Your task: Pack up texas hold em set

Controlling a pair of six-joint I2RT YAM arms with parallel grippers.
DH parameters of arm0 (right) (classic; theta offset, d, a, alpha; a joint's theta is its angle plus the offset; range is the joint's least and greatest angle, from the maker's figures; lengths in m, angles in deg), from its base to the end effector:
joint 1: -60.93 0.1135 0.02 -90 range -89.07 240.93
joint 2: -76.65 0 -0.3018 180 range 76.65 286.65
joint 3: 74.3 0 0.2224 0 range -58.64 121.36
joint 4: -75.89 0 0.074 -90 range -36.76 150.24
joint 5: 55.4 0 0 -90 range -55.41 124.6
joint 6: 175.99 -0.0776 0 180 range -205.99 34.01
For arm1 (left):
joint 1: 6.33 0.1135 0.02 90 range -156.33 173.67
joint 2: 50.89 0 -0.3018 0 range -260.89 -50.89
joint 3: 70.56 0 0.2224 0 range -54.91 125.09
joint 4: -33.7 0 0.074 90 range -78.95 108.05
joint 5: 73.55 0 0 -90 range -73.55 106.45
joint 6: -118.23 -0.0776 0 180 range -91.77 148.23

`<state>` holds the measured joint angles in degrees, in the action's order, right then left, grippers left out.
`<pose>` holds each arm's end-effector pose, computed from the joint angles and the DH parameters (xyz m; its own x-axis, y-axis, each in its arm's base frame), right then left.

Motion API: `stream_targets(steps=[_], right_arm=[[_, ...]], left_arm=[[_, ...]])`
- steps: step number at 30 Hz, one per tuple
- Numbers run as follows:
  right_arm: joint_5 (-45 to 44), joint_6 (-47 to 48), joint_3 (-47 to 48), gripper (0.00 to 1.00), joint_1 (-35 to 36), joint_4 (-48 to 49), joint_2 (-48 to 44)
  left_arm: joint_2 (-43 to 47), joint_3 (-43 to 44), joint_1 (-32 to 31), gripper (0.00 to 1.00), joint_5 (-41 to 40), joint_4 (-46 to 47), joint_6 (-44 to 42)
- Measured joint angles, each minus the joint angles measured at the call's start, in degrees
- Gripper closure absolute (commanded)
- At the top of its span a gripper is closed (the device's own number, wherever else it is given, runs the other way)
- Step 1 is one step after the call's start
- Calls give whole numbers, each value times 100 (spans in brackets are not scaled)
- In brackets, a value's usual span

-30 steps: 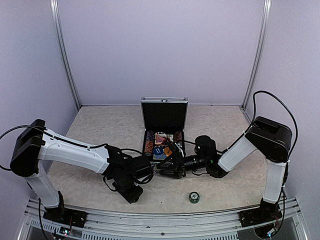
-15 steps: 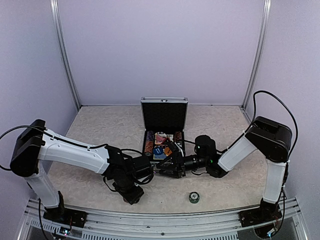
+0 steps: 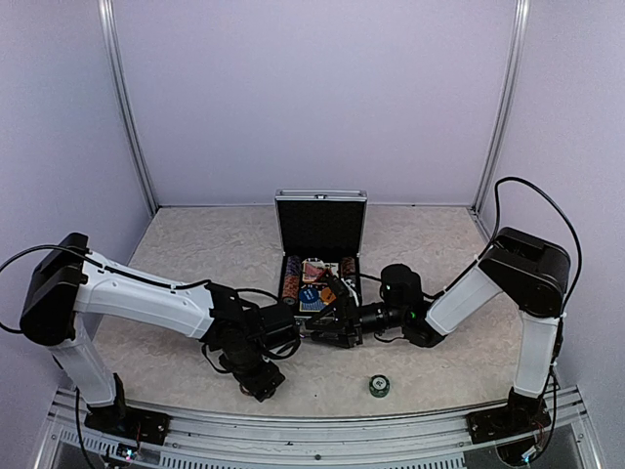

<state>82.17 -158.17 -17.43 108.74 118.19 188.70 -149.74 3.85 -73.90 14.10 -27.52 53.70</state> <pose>0.2151 0.3226 0.1825 -0.9818 -0.1267 -0.1417 -0.1583 0.1328 0.9784 0.1099 -0.2579 0.1686 -0.7401 0.6669 -0.0859 0.6691 0.7431 0.0044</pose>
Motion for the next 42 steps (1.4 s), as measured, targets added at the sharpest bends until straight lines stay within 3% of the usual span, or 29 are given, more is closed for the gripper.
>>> stream_targets(steps=[9,12,22,27,31,34,42], right_arm=[[0,13,0,34,0,0,0],[0,15,0,34,0,0,0],[17,35,0,34,0,-4,-55],[17,105,28,34,0,-151,-85],[20,212,157,34,0,-289,-129],[20,251,264,34,0,-356,-131],[20,315,321,34,0,-472,-131]], left_arm=[[4,190,24,12,-151,-83,0],[33,238,59,1,-197,-151,-7],[859,306,101,1,-339,-450,391],[1639,190,7,21,-376,-590,918],[2253,-155,-267,42,-345,-765,1445],[2503,-450,-509,47,-326,-968,1840],[2658,-861,-1193,46,-247,-1305,2658]])
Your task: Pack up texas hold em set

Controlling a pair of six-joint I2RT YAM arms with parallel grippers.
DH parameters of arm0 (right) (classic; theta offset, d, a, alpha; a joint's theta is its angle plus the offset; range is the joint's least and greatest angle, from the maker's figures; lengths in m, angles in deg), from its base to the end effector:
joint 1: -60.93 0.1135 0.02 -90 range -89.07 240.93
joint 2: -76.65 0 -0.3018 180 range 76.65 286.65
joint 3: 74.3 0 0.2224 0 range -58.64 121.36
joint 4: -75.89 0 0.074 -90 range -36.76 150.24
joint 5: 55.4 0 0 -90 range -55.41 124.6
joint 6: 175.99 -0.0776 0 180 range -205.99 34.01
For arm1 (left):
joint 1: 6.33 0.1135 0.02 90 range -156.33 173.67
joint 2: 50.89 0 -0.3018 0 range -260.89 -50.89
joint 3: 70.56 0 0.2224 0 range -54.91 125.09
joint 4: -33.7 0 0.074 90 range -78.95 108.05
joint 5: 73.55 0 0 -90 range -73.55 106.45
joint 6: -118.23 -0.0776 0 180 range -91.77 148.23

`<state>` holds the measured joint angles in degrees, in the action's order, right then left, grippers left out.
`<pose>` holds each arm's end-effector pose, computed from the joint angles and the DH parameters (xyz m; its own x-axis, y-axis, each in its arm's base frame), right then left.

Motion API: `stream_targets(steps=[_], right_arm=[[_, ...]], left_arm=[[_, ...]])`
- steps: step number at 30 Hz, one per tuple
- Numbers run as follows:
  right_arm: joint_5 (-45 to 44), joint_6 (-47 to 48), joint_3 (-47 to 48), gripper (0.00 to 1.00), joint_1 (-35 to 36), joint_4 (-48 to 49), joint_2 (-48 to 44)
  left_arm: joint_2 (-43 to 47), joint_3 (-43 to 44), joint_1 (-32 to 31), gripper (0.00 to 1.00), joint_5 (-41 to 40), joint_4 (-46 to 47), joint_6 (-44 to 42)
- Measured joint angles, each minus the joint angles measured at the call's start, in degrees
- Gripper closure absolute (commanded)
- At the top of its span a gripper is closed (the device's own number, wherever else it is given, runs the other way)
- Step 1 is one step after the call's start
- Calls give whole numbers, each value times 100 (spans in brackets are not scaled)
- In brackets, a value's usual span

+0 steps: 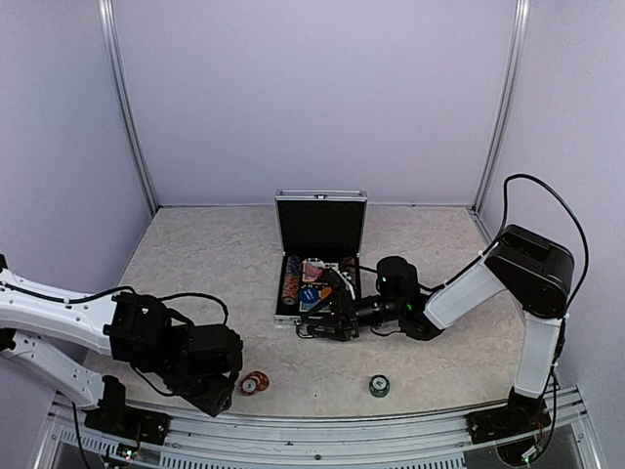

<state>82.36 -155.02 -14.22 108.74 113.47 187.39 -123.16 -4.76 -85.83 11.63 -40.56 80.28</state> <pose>0.2199 0.3281 0.1952 -0.9717 -0.1374 -0.1921 -0.2097 0.1269 0.9695 0.0380 -0.1694 0.2266 -0.8813 0.4431 -0.1645 0.4592 0.8851 -0.0760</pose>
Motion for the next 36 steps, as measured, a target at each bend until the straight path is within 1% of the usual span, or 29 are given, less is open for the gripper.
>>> stream_targets(steps=[5,10,14,22,28,36], right_arm=[[0,7,0,34,0,-7,-7],[0,44,0,34,0,-33,-116],[-2,81,-15,34,-17,-57,-234],[-4,146,-57,34,-70,-164,-308],[-4,197,-83,34,-76,-293,-332],[-4,210,-85,34,-107,-321,-343]], left_arm=[[-192,-140,-57,48,-85,90,168],[-837,-229,-57,51,-280,457,140],[-1121,-337,44,52,-367,743,26],[-1150,-393,474,53,-549,1239,-186],[-1235,-393,492,53,-575,1486,-289],[-1244,-393,525,53,-627,1537,-308]])
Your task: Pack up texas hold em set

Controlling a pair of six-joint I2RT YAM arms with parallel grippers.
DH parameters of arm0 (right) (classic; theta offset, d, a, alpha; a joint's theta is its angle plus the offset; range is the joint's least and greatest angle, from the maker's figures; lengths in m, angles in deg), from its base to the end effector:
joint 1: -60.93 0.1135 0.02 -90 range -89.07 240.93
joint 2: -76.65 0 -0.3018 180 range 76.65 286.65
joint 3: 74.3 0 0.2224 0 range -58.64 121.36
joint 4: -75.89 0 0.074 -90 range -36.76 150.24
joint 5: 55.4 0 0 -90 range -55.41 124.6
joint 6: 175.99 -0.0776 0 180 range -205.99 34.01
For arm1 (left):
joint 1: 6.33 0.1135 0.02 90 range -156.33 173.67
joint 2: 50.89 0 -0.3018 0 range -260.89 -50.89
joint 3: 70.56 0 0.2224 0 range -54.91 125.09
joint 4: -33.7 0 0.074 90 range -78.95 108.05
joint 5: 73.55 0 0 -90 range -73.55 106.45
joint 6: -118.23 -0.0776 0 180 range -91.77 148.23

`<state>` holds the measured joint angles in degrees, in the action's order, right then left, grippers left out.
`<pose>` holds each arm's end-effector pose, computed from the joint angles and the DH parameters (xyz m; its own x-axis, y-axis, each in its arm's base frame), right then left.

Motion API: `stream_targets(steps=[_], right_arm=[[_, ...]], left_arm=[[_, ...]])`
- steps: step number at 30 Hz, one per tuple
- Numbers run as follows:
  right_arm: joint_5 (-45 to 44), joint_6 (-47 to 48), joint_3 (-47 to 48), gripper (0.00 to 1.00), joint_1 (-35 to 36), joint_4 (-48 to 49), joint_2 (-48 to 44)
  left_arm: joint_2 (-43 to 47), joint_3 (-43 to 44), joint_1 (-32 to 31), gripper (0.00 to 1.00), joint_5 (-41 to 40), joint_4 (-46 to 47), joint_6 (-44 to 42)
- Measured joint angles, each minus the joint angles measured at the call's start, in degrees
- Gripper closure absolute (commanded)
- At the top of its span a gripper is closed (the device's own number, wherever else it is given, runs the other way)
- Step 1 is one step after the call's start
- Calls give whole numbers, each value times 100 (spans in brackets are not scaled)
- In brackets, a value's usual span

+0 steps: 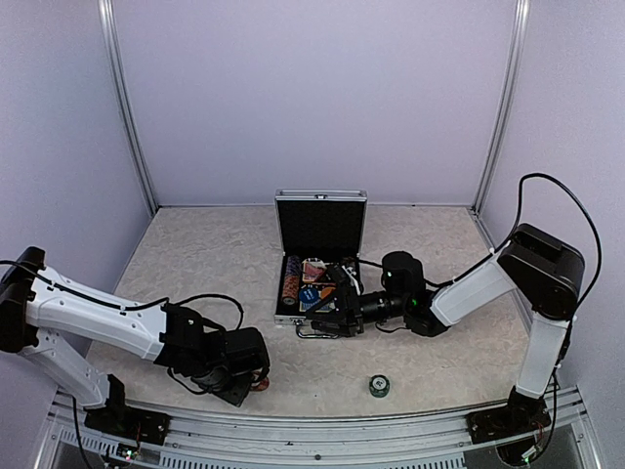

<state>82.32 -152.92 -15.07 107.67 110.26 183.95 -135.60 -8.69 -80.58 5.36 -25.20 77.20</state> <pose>0.2193 0.3168 0.2063 -0.9676 -0.1250 -0.2195 -0.2357 0.1342 0.9625 0.0737 -0.2064 0.1791 -0.8832 0.4042 -0.2379 0.4124 0.9108 0.0166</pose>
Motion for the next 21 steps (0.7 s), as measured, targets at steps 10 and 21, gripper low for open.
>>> stream_targets(steps=[10,21], right_arm=[[0,0,-2,34,0,4,0],[0,-2,-4,34,0,37,0]], left_arm=[[0,0,72,52,-57,42,-44],[0,0,85,51,-68,90,-68]])
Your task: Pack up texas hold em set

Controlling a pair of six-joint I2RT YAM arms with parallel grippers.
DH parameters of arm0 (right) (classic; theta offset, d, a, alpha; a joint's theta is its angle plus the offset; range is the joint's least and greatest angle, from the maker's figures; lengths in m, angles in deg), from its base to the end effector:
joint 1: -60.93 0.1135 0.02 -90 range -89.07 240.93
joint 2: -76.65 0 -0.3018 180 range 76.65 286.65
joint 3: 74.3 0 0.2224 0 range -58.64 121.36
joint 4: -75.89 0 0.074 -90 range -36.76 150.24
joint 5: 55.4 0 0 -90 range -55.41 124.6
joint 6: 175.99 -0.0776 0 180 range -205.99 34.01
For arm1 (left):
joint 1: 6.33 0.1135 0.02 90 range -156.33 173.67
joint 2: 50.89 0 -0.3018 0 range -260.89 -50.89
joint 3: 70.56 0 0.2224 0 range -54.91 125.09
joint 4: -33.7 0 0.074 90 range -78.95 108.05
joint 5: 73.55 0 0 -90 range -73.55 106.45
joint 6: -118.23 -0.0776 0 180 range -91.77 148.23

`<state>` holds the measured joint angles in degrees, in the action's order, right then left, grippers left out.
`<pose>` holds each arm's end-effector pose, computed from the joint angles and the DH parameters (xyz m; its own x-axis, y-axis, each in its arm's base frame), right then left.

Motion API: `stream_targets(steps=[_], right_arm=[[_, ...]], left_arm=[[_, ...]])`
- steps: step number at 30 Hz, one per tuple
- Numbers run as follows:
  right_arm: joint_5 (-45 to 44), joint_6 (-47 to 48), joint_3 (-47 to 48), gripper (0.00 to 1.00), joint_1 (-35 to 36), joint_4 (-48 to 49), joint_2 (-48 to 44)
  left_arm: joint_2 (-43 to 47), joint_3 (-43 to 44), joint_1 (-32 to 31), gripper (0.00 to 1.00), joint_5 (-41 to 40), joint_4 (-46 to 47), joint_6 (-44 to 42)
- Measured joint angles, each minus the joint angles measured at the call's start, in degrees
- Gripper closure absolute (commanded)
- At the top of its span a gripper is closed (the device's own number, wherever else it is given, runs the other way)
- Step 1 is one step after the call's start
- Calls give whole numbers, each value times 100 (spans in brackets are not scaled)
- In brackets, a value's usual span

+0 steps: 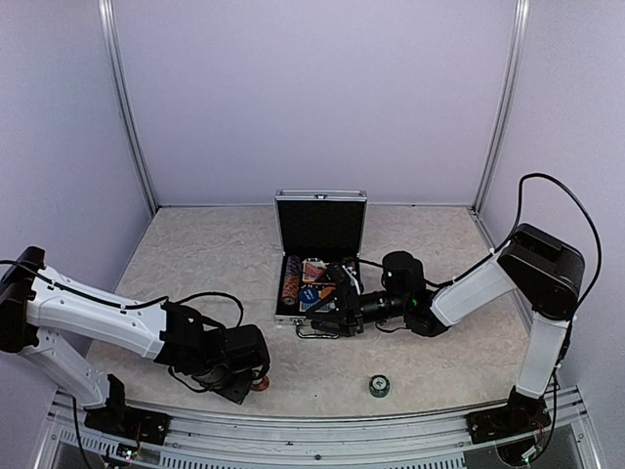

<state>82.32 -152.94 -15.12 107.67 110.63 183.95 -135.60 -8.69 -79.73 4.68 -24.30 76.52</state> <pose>0.2193 0.3168 0.2069 -0.9668 -0.1241 -0.2234 -0.2390 0.1303 0.9622 0.0783 -0.2073 0.1796 -0.8811 0.3975 -0.2563 0.4075 0.9131 0.0152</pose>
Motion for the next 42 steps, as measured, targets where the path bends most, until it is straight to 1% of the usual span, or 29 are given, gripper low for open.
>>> stream_targets(steps=[5,8,9,10,12,13,14,18,22,25,27,30,33,42], right_arm=[[0,0,-46,34,0,17,0],[0,2,-59,33,-2,15,0],[0,4,-59,34,-2,15,0],[0,7,-59,33,-2,13,0],[0,22,-59,33,-4,-2,0],[0,31,-59,33,-4,-11,0],[-2,44,-59,33,-4,-20,0],[0,79,-59,33,-7,-42,0],[0,109,-59,33,-11,-46,0],[-4,142,-66,33,-15,-83,-13],[-15,157,-98,33,-15,-96,-52],[-22,173,-149,33,-15,-118,-111],[-22,186,-166,33,-15,-127,-131],[-22,201,-179,33,-17,-127,-131]], left_arm=[[0,0,24,48,-33,-4,-20],[9,0,26,40,-26,-28,-28],[31,0,26,37,-15,-55,-48],[68,0,26,29,7,-87,-61],[236,9,26,11,81,-179,-114],[354,28,26,5,107,-240,-160],[463,83,28,2,142,-321,-223],[660,514,92,1,208,-483,-417],[380,824,195,1,181,-494,-673],[11,855,315,2,199,-483,-883],[-208,852,466,5,223,-466,-1014],[-354,852,664,8,251,-413,-1185],[-411,852,780,10,280,-334,-1329],[-708,1038,767,9,444,-208,-1552]])
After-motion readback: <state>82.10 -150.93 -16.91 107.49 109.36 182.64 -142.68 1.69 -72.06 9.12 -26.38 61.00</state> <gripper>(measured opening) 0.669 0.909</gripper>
